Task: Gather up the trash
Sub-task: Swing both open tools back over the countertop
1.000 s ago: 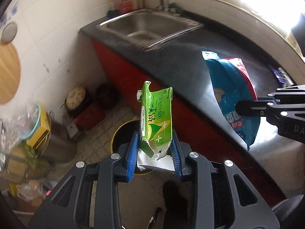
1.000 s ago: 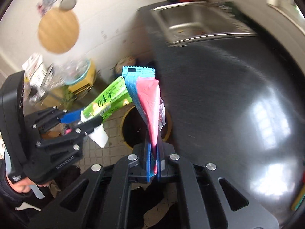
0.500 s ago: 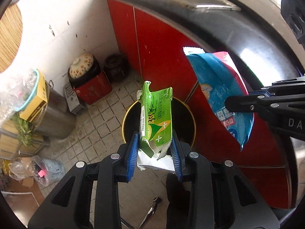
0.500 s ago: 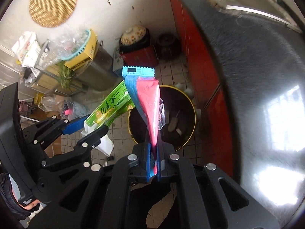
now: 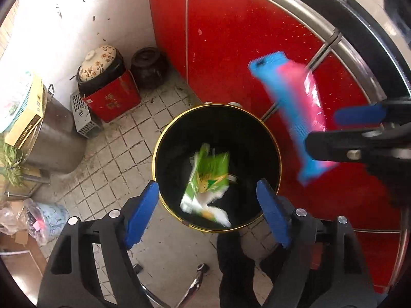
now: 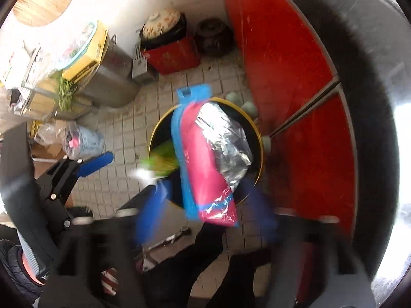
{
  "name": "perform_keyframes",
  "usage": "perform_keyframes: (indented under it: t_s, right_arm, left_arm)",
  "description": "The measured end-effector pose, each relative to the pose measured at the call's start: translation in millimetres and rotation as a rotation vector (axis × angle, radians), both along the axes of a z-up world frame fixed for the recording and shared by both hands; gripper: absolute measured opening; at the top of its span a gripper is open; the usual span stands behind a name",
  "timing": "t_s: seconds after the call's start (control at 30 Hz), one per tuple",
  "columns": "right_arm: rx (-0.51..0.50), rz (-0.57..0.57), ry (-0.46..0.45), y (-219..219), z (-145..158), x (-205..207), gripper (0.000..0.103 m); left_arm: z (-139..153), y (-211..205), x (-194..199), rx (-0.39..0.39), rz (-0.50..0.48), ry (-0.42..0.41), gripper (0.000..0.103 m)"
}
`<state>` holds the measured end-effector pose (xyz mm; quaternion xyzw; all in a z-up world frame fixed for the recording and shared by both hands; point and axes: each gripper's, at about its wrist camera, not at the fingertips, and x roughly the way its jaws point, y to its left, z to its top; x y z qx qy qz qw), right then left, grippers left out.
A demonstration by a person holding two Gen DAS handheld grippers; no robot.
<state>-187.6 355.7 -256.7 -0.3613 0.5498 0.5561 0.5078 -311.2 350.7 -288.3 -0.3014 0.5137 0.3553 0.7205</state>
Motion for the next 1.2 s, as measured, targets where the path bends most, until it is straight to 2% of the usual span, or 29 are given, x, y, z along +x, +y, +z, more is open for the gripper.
perform_keyframes:
  t_s: [0.17, 0.27, 0.4, 0.57, 0.63, 0.7, 0.83, 0.97, 1.03, 1.2]
  right_arm:
    - [0.005, 0.012, 0.002, -6.7, 8.5, 2.1, 0.074]
    - [0.028, 0.006, 0.018, -17.1, 25.5, 6.7, 0.074]
    - [0.088, -0.026, 0.026, -43.0, 65.6, 19.3, 0.074]
    - [0.234, -0.137, 0.003, -99.7, 138.7, 58.2, 0.08]
    - [0.306, -0.212, -0.048, -141.2, 173.4, 84.7, 0.081]
    - [0.341, -0.282, -0.087, -177.3, 194.1, 107.6, 0.081]
    - [0.374, -0.496, -0.171, -270.4, 223.9, 165.9, 0.081]
    - [0.374, -0.731, -0.261, -377.8, 236.4, 218.5, 0.081]
    - [0.356, -0.834, -0.303, -425.9, 237.4, 236.1, 0.081]
    - [0.329, -1.078, -0.329, -542.0, 227.4, 270.9, 0.081]
  left_arm:
    - [3.5, 2.3, -7.7, -0.008, 0.024, -0.015, 0.076]
    - [17.4, -3.0, -8.9, 0.009, 0.016, -0.02, 0.076]
    - [48.0, -16.3, -0.3, 0.059, -0.028, -0.018, 0.078]
    - [114.7, -46.8, 41.0, 0.171, -0.146, -0.054, 0.084]
    - [144.2, -64.9, 71.7, 0.202, -0.226, -0.098, 0.085]
    - [164.7, -79.5, 97.6, 0.226, -0.289, -0.133, 0.086]
    - [203.7, -135.4, 182.3, 0.242, -0.477, -0.202, 0.086]
    - [227.1, -206.8, 257.1, 0.246, -0.684, -0.266, 0.086]
    - [233.7, -247.3, 292.0, 0.22, -0.779, -0.284, 0.086]
    - [237.0, -338.6, 350.6, 0.199, -0.97, -0.304, 0.086]
